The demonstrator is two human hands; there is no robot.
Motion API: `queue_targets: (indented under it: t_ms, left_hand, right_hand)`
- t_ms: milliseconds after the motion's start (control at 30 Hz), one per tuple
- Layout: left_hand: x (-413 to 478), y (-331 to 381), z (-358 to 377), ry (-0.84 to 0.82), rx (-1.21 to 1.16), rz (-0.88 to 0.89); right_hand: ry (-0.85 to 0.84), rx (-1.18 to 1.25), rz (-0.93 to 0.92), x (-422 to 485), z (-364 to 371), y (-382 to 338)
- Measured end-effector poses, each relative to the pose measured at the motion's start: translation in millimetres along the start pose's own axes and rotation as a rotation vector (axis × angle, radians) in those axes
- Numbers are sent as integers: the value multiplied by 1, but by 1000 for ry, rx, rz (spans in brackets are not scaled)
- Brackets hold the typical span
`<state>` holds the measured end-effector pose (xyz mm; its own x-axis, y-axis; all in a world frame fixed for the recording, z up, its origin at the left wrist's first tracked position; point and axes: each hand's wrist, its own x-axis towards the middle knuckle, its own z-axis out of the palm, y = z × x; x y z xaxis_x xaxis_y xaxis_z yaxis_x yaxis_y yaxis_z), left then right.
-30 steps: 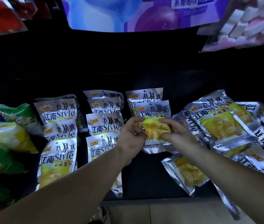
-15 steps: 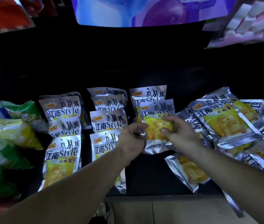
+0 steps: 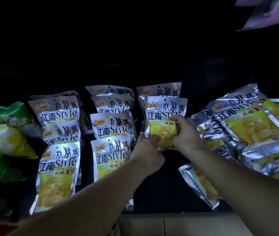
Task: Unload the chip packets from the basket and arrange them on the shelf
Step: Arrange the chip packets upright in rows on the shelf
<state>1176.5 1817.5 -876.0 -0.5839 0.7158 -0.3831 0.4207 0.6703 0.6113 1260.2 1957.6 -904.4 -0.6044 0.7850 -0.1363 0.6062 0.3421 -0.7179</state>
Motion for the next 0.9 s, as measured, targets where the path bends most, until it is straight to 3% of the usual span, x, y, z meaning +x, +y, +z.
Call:
queue_targets:
  t_ms: [400,700,900]
  left_hand:
    - [9,-6,12,-47,41,-21]
    - [-4,-3,34,32,54,54]
    - [-15,21,81,-203,65,179]
  right_hand:
    - [-64,-293,-124,3,-18,22]
    - [-81,-177,-97,-5,-48,22]
    - [-164,-158,-89,-30,-96,32]
